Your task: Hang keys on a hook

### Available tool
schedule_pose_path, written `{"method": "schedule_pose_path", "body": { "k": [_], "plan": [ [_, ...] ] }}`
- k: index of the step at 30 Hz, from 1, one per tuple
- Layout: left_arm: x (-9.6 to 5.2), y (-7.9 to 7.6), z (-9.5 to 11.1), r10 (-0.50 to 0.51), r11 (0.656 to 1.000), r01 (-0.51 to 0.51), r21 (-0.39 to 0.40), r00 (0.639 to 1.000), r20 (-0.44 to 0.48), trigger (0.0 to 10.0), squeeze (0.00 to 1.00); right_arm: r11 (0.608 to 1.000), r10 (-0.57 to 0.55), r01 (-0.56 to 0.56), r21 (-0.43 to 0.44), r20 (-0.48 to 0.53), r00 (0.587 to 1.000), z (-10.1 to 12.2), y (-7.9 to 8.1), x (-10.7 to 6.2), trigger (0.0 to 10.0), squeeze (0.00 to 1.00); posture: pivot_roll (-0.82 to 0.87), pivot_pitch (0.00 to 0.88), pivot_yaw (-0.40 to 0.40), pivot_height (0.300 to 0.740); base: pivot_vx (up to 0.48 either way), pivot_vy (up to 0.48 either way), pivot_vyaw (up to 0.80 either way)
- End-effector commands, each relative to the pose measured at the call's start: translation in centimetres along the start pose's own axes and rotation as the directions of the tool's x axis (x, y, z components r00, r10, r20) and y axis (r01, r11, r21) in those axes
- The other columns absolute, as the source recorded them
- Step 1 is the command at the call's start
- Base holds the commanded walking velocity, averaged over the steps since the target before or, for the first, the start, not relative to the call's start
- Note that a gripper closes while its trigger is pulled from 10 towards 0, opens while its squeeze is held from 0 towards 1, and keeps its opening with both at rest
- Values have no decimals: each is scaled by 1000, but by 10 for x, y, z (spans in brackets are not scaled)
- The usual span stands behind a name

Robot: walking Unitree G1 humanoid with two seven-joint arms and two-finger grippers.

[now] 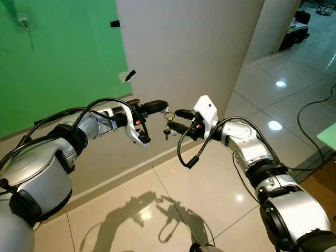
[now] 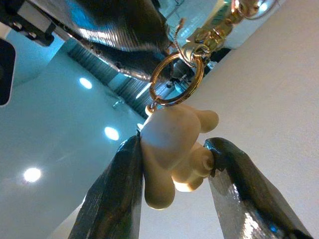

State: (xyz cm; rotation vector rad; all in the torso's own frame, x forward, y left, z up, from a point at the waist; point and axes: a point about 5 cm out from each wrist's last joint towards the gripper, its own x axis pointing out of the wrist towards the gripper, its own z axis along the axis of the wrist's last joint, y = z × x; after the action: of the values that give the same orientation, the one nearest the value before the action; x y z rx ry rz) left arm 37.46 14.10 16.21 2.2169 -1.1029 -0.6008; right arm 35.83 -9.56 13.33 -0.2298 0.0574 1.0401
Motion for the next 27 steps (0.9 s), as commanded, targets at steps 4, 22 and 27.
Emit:
{"method": "schedule_pose_path", "body": {
  "k": [4, 22, 27],
  "plan": [
    [5, 9, -6, 57, 998, -57, 4, 998, -1, 10000, 0, 1000, -15, 15, -26, 15, 1000, 7, -4, 2, 0, 0, -65, 0, 23, 740, 0, 0, 0],
    [6, 12, -7, 66, 998, -66, 3, 998, 0, 10000, 0, 999, -37, 37, -31, 18, 999, 8, -5, 3, 0, 0, -66, 0, 24, 740, 0, 0, 0],
    [6, 12, -7, 66, 998, -66, 3, 998, 0, 10000, 0, 999, -37, 37, -31, 18, 999, 8, -5, 3, 0, 0, -66, 0, 24, 740, 0, 0, 0]
  ]
}}
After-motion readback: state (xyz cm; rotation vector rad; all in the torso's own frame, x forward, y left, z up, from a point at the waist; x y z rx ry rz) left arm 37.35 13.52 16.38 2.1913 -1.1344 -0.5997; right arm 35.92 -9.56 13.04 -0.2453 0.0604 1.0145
